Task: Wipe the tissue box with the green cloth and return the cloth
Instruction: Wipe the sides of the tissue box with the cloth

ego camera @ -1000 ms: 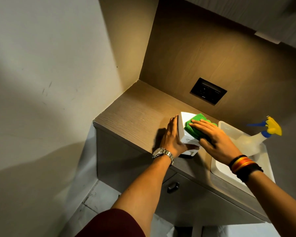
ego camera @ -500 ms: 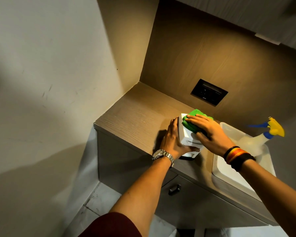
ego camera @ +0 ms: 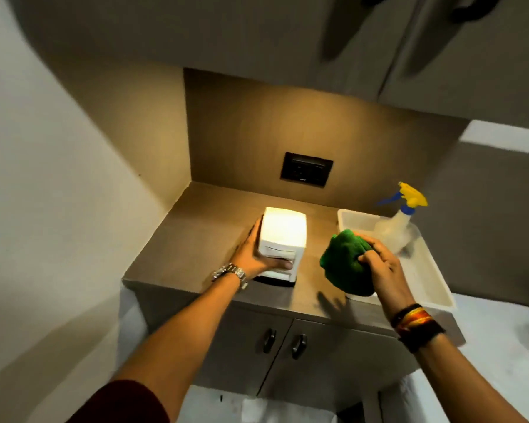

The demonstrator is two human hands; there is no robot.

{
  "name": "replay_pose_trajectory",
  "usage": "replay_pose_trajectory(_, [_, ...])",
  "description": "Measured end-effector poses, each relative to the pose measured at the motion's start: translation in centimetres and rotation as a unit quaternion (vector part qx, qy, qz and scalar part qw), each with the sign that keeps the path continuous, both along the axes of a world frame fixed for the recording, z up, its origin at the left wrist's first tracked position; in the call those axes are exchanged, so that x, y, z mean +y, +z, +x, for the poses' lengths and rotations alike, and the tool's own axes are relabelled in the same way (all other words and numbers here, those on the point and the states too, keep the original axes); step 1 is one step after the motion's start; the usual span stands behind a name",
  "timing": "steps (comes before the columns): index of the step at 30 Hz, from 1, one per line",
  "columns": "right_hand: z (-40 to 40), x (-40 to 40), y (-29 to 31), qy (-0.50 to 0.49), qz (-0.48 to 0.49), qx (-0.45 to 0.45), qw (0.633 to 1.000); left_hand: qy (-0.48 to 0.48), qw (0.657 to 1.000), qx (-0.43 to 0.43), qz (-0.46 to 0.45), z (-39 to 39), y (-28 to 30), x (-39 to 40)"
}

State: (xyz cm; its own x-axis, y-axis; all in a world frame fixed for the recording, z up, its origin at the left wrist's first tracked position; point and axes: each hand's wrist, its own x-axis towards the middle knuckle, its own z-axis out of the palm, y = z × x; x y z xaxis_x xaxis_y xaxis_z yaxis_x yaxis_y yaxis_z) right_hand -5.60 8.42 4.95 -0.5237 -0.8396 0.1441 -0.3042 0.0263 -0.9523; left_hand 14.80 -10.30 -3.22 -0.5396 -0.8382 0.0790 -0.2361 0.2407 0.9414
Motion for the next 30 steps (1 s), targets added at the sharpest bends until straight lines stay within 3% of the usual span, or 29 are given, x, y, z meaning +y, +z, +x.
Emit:
replay_pose_trajectory(3, [1.0,-1.2,-1.3,-0.073,-0.025,-0.125,0.989,-0.066,0.998,-0.015,0.02,0.6,1.5,-1.1])
replay_pose_trajectory(7, [2.5,-3.8,-2.4,-0.142,-0.05,-0.205,0.967,-0.073,0.996,-0.054,0.002,1.0,3.7,-0.7])
replay_pose_trajectory(13, [7.1,-5.9,-3.5,-0.103,-0.061,-0.256,0.959,-0.004,0.973,-0.14,-0.181,-0.6,7.0,0.4])
replay_pose_trajectory(16, [8.8,-5.6,-4.9,-0.04,-0.064,-0.223,0.972,-0.036,0.948,-0.2,-0.245,-3.0,8.1,0.3])
replay_pose_trajectory(21, [8.2,-5.1,-7.2,0.024,-0.033,-0.097,0.994,-0.075,0.91,-0.316,-0.256,-5.9,7.7,-0.7])
replay_pose_trajectory(24, [8.3,-5.4,-8.6,0.023,-0.026,-0.01,0.999,-0.062,0.903,-0.317,-0.285,-6.1,7.0,-0.8])
replay_pose_trajectory(30, [7.6,-6.8,-10.8,0.005,-0.059,-0.073,0.996,-0.036,0.901,-0.321,-0.29,-6.3,6.7,-0.3])
